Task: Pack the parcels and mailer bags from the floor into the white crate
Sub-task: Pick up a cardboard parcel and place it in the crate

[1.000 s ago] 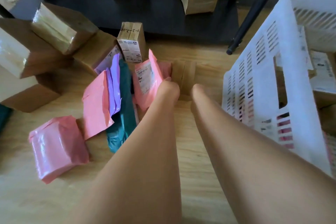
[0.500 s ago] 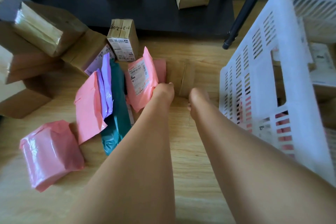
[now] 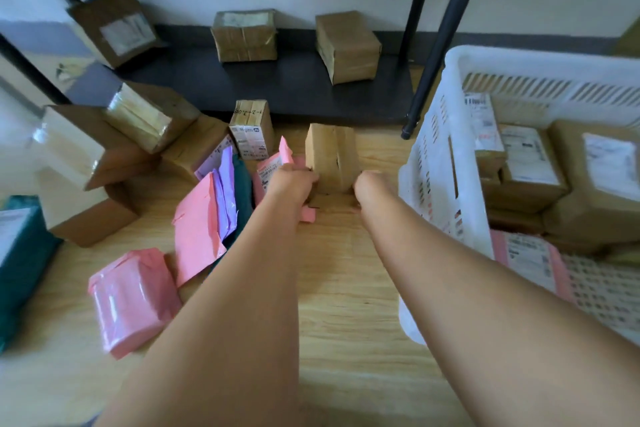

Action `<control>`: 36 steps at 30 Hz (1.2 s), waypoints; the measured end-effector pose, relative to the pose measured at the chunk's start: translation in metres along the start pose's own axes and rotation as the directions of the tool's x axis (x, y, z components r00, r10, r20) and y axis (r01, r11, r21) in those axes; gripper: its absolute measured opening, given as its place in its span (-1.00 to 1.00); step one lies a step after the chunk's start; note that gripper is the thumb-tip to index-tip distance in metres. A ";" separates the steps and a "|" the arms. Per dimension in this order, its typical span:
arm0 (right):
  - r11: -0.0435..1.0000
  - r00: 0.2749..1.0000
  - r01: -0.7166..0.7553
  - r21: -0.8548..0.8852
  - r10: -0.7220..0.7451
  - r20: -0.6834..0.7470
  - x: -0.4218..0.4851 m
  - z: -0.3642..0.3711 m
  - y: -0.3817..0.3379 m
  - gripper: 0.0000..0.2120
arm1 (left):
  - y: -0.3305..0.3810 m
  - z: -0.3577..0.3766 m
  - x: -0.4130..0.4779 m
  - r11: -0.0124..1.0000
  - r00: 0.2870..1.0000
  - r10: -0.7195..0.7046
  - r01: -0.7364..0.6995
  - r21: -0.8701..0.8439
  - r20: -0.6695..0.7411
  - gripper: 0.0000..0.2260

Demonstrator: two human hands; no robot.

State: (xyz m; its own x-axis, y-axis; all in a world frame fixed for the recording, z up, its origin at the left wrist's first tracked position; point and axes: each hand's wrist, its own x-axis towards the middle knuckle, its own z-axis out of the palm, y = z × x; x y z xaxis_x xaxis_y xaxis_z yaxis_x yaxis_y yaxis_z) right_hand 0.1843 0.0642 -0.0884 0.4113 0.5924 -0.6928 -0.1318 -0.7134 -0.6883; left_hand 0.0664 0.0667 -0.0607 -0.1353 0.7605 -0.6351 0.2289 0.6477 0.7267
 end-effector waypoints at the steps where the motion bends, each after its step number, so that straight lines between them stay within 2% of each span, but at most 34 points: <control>1: 0.998 0.999 0.045 -0.052 -0.045 0.007 -0.006 -0.003 -0.006 -0.65 | 0.003 -0.007 -0.009 1.000 1.000 0.003 -0.004 -0.006 -0.025 -0.73; 3: 0.974 0.978 0.209 -0.082 -0.207 0.032 -0.023 -0.014 -0.015 -0.61 | 0.011 -0.019 -0.029 0.998 1.000 0.027 -0.027 -0.064 -0.009 -0.63; 6: 0.933 0.928 0.351 -0.082 -0.335 0.165 -0.059 -0.040 -0.033 -0.63 | 0.029 -0.031 -0.064 0.990 0.996 0.089 -0.088 -0.113 0.008 -0.62; 11: 0.865 0.849 0.497 -0.071 -0.467 0.248 -0.122 -0.093 -0.070 -0.71 | 0.064 -0.037 -0.125 0.957 0.970 0.241 -0.234 -0.170 0.023 -0.71; 18: 0.705 0.741 0.669 -0.235 -0.608 0.285 -0.182 -0.153 -0.096 -0.62 | 0.103 -0.035 -0.187 0.936 0.935 0.346 -0.338 -0.101 0.076 -0.59; 20: 0.646 0.696 0.718 -0.261 -0.659 0.284 -0.188 -0.162 -0.090 -0.59 | 0.105 -0.028 -0.193 0.929 0.928 0.365 -0.358 -0.090 0.071 -0.48; 23: 0.636 0.676 0.736 -0.231 -0.676 0.293 -0.189 -0.165 -0.083 -0.56 | 0.103 -0.012 -0.197 0.930 0.940 0.342 -0.336 -0.152 0.016 -0.30; 26: 0.654 0.678 0.731 -0.194 -0.666 0.309 -0.190 -0.167 -0.084 -0.57 | 0.102 0.000 -0.199 0.916 0.934 0.353 -0.357 -0.184 -0.057 -0.30; 28: 0.664 0.689 0.718 -0.208 -0.637 0.346 -0.193 -0.173 -0.085 -0.45 | 0.104 0.006 -0.198 0.914 0.932 0.360 -0.361 -0.184 -0.039 -0.27; 30: 0.660 0.698 0.710 -0.245 -0.611 0.374 -0.195 -0.175 -0.085 -0.29 | 0.107 0.008 -0.197 0.906 0.924 0.382 -0.376 -0.195 -0.005 -0.37; 32: 0.683 0.709 0.695 -0.223 -0.601 0.369 -0.191 -0.177 -0.088 -0.23 | 0.110 0.014 -0.197 0.896 0.914 0.404 -0.387 -0.218 0.039 -0.52; 36: 0.824 0.752 0.567 0.024 -0.528 0.395 -0.184 -0.179 -0.094 -0.27 | 0.112 0.015 -0.195 0.890 0.923 0.381 -0.353 -0.288 0.046 -0.68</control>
State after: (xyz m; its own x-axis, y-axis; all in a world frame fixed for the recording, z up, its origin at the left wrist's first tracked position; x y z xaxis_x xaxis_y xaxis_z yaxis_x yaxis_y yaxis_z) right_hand 0.2828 -0.0449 0.1430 0.0222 0.9700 -0.2422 0.1031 -0.2431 -0.9645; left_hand 0.1331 -0.0094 0.1404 0.0064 0.9468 -0.3217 -0.0259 0.3217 0.9465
